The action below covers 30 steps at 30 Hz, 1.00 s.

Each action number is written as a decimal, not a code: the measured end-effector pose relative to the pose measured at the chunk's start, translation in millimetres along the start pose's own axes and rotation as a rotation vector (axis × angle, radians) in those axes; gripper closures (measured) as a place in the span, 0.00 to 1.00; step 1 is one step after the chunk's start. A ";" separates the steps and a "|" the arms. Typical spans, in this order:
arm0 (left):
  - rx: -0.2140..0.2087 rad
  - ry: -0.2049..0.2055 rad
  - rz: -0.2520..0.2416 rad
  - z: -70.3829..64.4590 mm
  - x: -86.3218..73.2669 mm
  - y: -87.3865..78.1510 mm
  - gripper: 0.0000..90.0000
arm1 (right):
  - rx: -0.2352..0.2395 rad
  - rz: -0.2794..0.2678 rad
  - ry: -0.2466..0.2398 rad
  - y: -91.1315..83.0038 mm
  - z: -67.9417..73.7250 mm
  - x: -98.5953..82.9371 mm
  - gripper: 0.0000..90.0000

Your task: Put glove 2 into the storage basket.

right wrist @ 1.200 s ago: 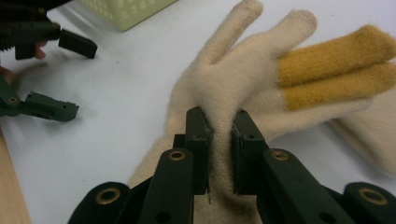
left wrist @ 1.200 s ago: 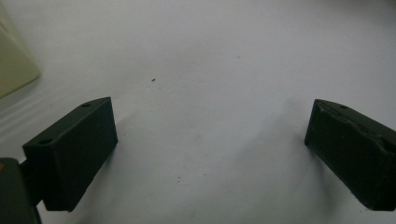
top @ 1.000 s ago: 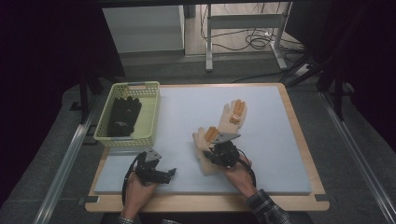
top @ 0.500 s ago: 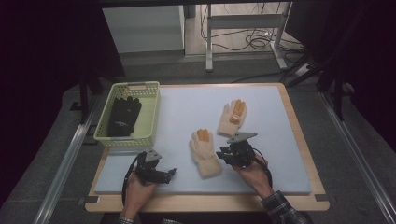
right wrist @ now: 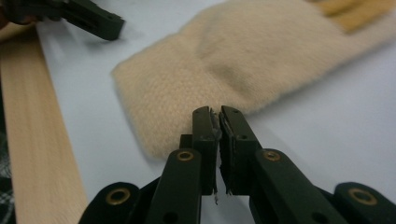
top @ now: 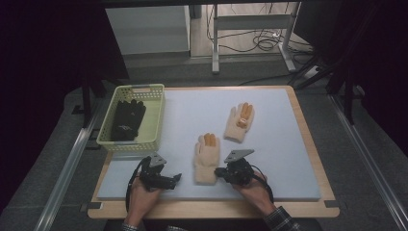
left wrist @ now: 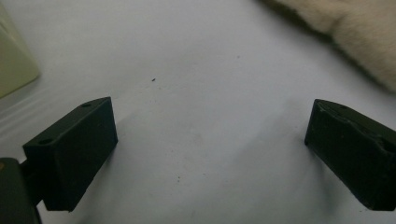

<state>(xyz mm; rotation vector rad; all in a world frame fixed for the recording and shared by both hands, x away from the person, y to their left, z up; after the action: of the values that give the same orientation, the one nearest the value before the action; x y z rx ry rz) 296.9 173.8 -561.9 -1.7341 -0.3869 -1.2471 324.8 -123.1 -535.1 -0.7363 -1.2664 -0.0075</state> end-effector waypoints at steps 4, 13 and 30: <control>0.000 0.000 -0.001 -0.1 -0.1 0.0 0.03 | 0.017 0.003 -0.024 12.3 9.1 2.6 0.91; 0.000 0.000 0.000 0.0 0.0 0.0 0.03 | -0.073 -0.023 -0.013 -7.7 -19.7 6.2 0.82; -0.001 -0.001 0.000 0.1 0.0 0.0 0.03 | -0.321 -0.085 0.034 -23.5 -122.7 40.1 0.63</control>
<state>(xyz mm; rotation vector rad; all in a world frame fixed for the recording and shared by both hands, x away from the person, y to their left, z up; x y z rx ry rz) 297.0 173.9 -561.9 -1.7356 -0.3862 -1.2469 434.1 -187.7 -501.9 -0.9517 -1.2779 -0.2972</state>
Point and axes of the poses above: each handheld gripper's, and its own axes: y roughly forward along the jaws, x roughly out of its top, z roughly to its left, the point moved 1 cm from there along y, roughly forward along the jaws, and after that the axes turned 14 degrees about -z, right-handed, at the moved point
